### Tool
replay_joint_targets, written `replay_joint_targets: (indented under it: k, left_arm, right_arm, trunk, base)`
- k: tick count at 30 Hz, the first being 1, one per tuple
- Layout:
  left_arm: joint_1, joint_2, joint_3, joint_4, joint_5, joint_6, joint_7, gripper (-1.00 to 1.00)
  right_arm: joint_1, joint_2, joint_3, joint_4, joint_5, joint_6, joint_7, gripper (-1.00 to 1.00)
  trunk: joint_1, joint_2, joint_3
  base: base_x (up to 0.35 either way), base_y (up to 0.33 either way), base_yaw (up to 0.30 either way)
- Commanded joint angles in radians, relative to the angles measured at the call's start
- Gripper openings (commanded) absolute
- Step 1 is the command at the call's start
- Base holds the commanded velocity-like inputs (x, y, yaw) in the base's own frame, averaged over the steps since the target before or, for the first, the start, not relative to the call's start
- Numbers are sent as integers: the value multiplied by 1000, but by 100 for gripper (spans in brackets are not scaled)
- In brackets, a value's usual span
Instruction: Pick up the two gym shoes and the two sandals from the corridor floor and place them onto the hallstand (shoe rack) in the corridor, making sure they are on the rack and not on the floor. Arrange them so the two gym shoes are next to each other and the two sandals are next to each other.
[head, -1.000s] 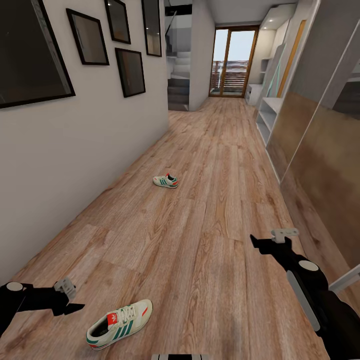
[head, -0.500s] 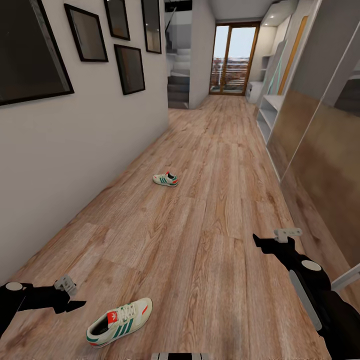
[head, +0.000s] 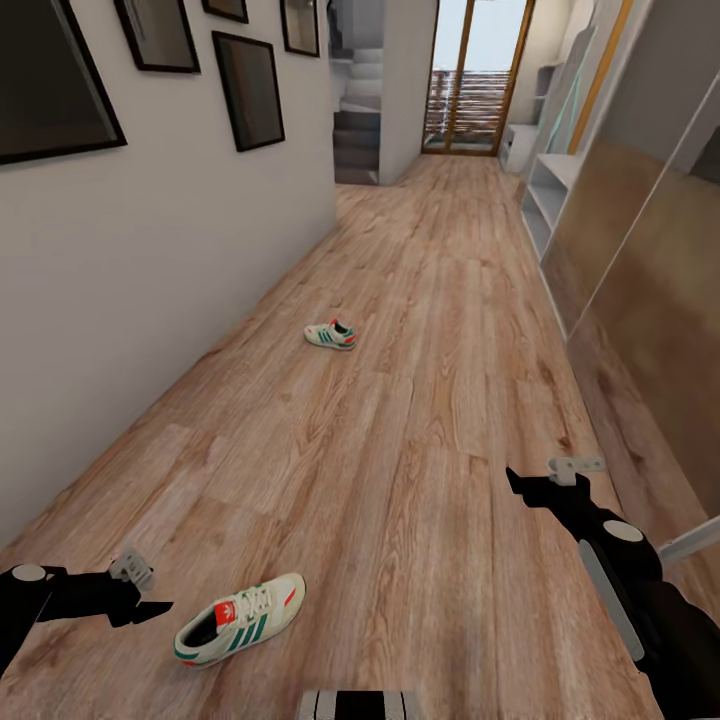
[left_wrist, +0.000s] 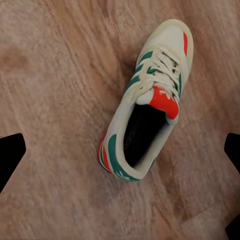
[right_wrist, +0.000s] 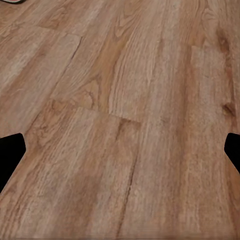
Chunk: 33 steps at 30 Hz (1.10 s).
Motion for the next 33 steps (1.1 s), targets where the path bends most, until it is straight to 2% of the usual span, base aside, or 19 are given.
replay_joint_targets:
  k: [1, 33]
  left_arm:
    - [-1, -1, 6, -1, -8, 3, -6, 100]
    - [-1, -1, -2, -2, -18, 4, -5, 100]
  right_arm:
    - [0, 0, -1, -1, -6, 5, 3, 100]
    - [0, 0, -3, -2, -6, 5, 3, 100]
  trunk:
    - [0, -1, -6]
    - [15, -8, -179]
  base:
    - [0, 0, 0]
    - [0, 0, 0]
